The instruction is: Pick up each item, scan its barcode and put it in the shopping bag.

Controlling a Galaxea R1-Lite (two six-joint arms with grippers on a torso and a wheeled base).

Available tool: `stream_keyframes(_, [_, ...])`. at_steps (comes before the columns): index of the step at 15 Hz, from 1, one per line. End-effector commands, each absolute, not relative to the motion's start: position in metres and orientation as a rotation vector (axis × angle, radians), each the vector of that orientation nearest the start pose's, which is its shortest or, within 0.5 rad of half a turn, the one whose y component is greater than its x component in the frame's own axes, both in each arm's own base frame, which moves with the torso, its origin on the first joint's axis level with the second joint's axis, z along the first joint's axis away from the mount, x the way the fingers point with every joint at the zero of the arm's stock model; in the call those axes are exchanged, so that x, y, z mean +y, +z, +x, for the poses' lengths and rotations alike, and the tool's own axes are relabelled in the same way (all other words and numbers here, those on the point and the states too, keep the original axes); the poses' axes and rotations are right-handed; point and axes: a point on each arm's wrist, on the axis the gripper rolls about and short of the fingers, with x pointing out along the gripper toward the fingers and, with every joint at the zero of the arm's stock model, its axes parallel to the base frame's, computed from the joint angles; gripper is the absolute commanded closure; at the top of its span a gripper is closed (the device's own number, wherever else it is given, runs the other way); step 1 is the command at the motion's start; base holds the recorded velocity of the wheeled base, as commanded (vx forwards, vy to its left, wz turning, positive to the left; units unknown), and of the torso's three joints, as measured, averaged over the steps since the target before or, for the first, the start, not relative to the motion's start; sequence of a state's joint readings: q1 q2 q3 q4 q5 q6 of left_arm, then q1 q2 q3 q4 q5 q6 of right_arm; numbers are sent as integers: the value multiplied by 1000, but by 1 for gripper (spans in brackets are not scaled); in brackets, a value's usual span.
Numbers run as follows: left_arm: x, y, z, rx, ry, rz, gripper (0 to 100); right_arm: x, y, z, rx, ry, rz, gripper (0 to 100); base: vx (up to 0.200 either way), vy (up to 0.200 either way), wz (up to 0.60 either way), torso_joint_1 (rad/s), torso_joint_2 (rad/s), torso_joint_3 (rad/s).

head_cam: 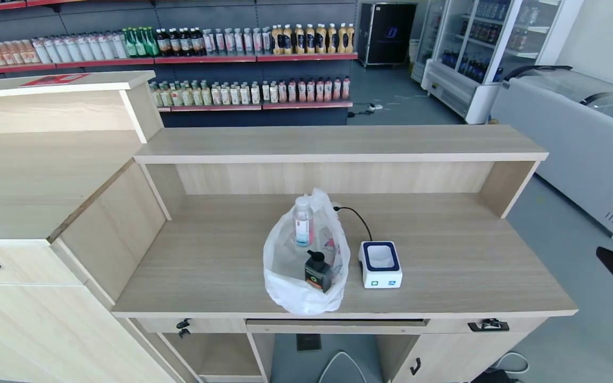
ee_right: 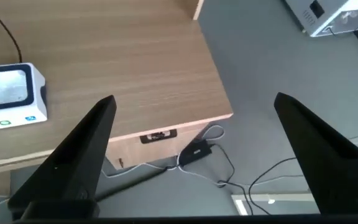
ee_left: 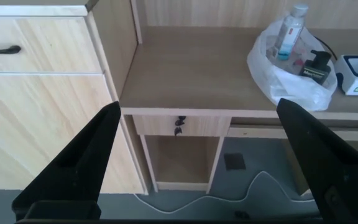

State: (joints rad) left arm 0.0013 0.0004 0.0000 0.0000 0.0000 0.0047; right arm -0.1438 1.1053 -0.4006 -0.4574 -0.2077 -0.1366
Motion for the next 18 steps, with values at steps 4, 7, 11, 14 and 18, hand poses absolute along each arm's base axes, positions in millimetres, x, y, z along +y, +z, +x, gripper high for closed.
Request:
stream_keyframes(4, [0,75,-23,0,2,5,0,-9,148,68,182,-232,-80,0,0,0,0,0,0,0])
stream_keyframes(7, [0,75,-23,0,2,5,0,-4,119,28,78,-173,-96,0,0,0,0,0,0,0])
stream_keyframes(11, [0,75,-23,0,2,5,0,-4,88,-5,129,-118,-89,0,0,0,0,0,0,0])
stream_keyframes(14, [0,75,-23,0,2,5,0,-3,84,-16,23,-45,-70,0,0,0,0,0,0,0])
stream_keyframes(18, [0,75,-23,0,2,5,0,-2,83,-18,-1,-3,-52,0,0,0,0,0,0,0])
